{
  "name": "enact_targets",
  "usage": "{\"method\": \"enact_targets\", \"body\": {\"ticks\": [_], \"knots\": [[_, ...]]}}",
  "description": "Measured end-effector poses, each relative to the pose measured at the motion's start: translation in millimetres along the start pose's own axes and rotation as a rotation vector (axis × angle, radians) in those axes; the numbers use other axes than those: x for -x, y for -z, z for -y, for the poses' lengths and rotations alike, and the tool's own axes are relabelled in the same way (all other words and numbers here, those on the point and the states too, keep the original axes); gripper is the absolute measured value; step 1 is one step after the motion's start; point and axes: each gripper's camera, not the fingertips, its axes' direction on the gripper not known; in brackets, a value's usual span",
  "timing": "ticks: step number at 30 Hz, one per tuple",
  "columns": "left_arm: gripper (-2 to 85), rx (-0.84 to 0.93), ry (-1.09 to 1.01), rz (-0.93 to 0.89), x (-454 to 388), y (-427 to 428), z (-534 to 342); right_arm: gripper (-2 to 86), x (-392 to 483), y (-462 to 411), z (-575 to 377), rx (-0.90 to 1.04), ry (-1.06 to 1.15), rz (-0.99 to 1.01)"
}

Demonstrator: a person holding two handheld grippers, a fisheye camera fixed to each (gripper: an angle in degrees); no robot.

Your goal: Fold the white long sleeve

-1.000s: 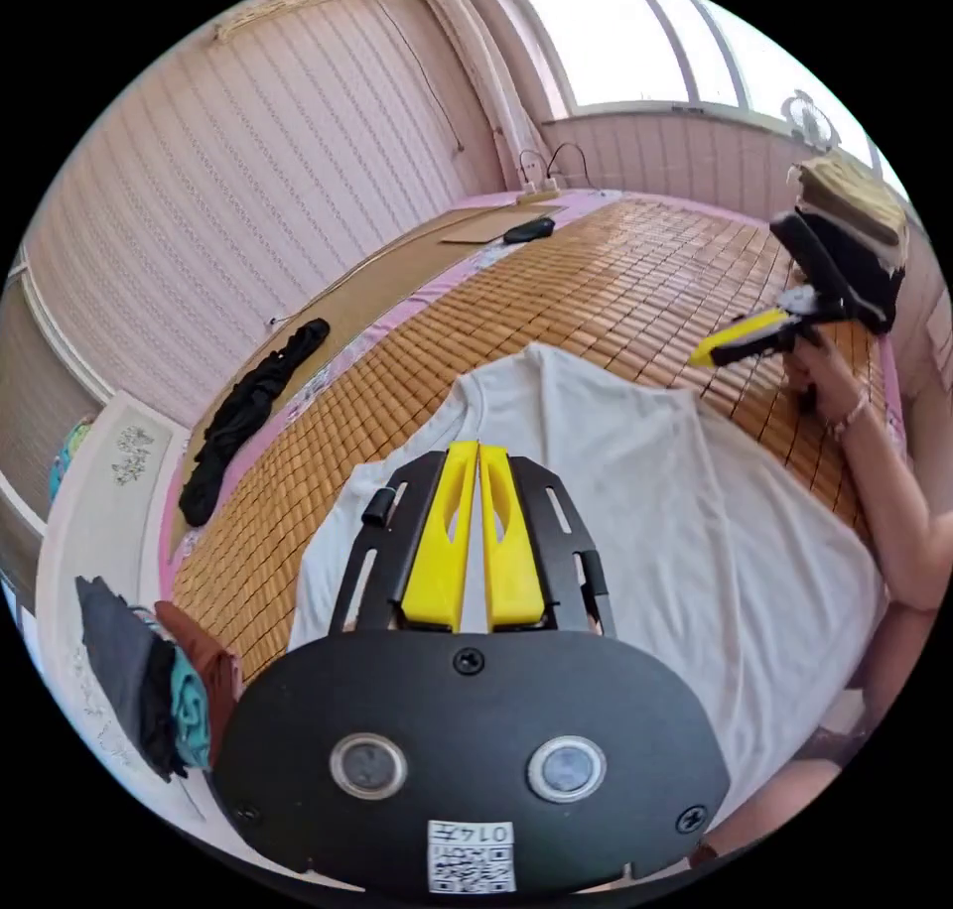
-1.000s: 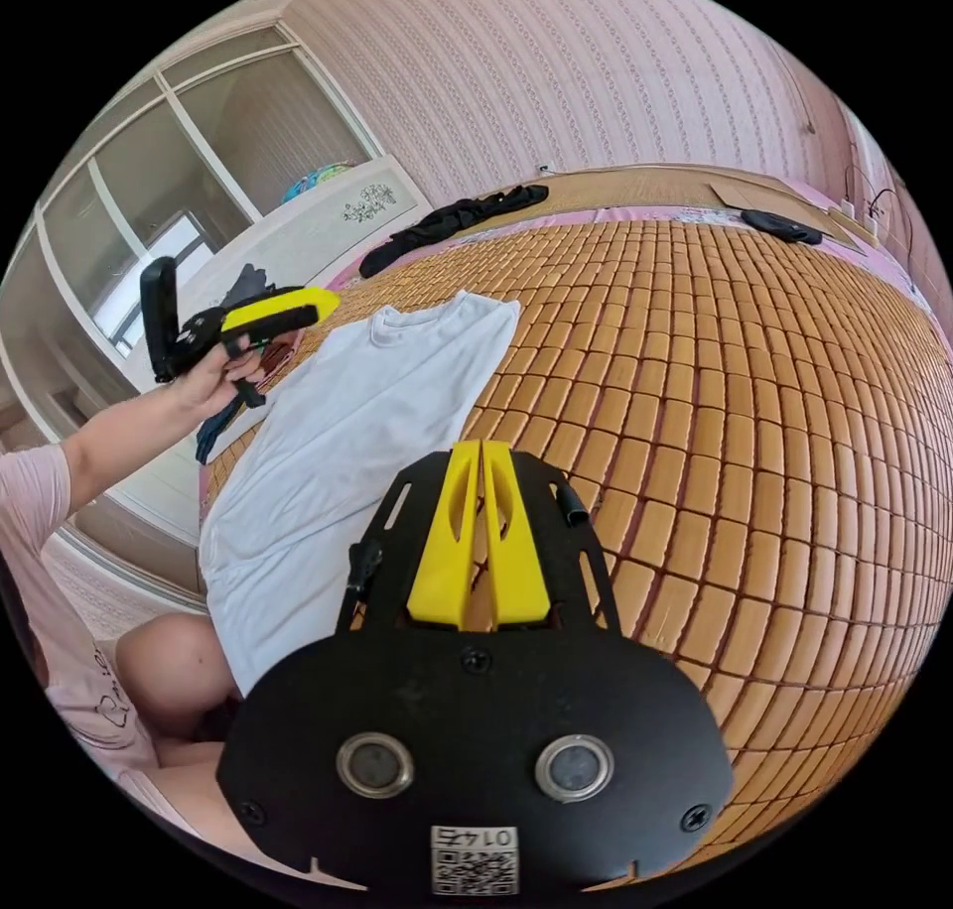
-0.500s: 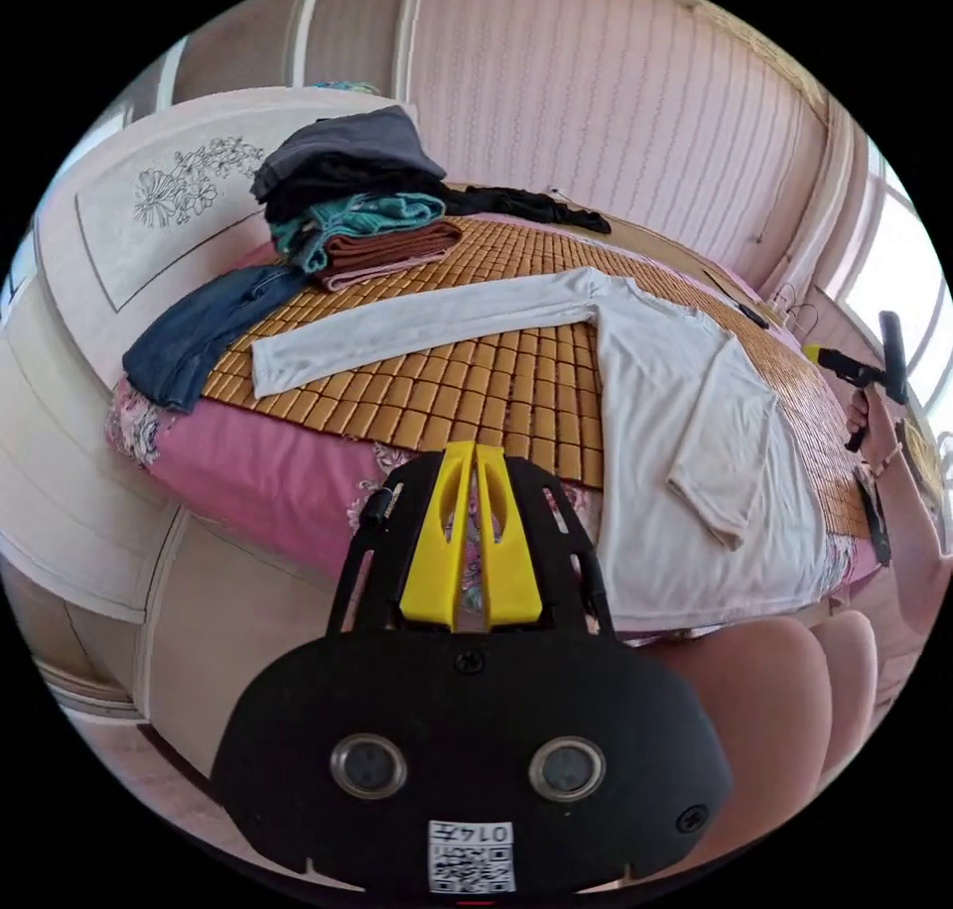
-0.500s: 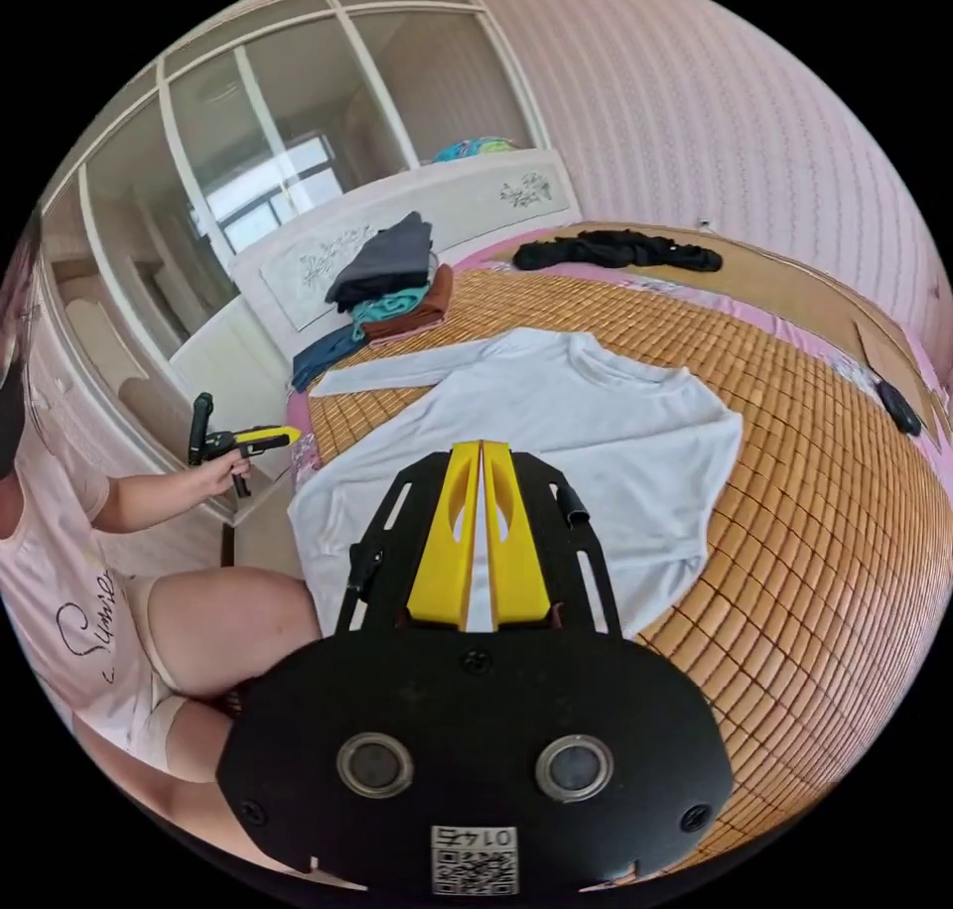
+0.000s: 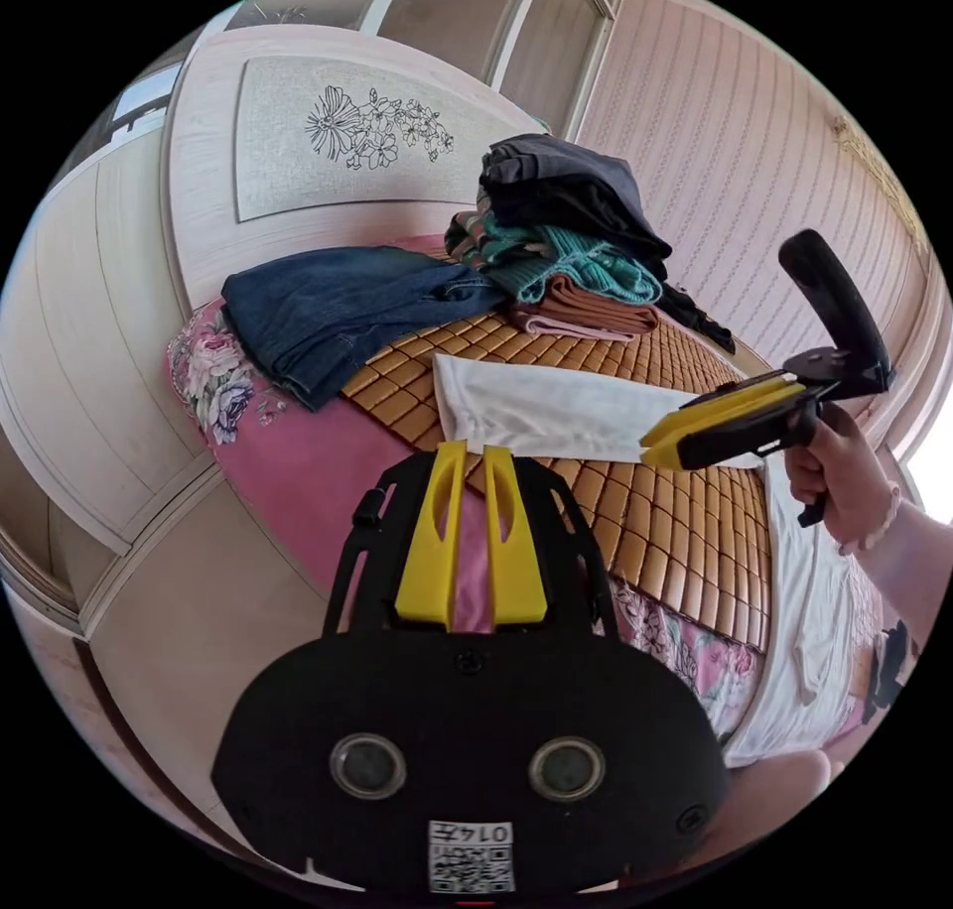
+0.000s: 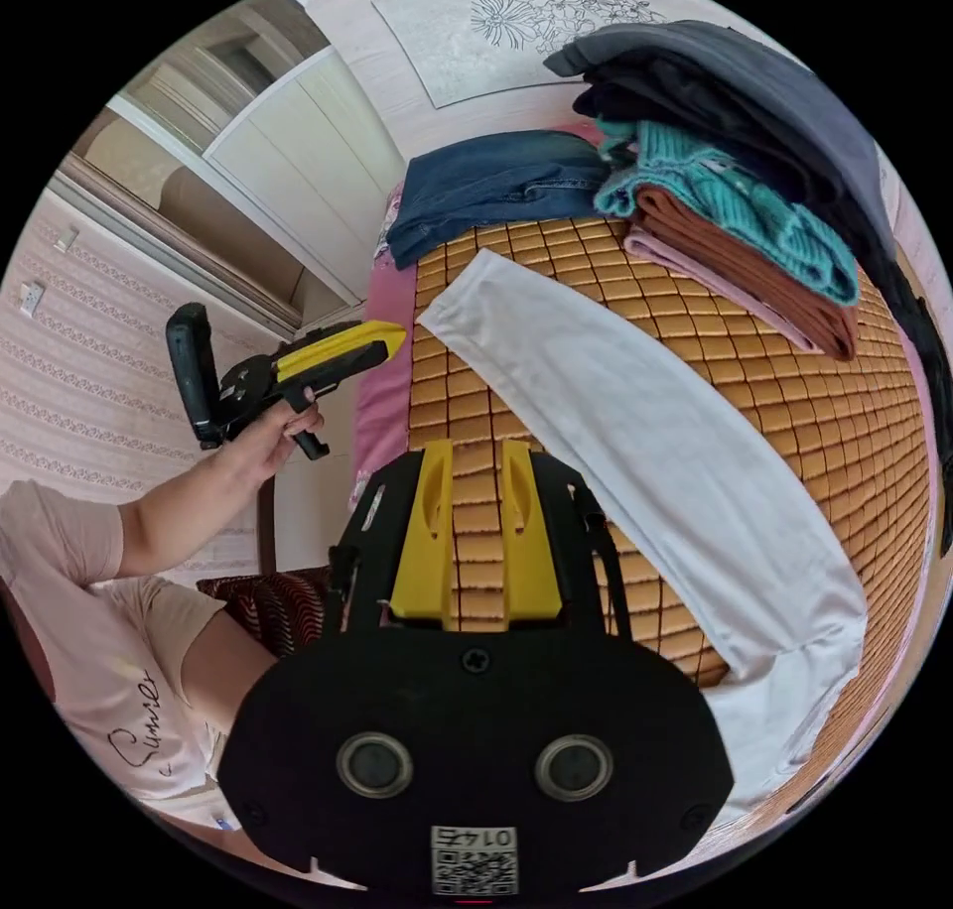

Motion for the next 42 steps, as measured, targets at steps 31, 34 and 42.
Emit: {"method": "enact_targets", "body": {"ticks": [31,34,42], "knots": [[-0.9,-0.189,-0.350,-0.458,-126.7,44.8,67.3,0.5,-16.2,92.6,-143.2,-0.586,-0.227,0.054],[-0.9,-0.198,-0.469,-0.597,-203.4,51.0,74.6,0.5,-17.4,139.9,-220.6,-0.677,-0.304,-0.006],[-0.8,-0.081,-0.733,-0.852,-372.4,49.9,41.5,0.5,16.7,188.1,-397.6,-0.727,-0.519,-0.210]]}}
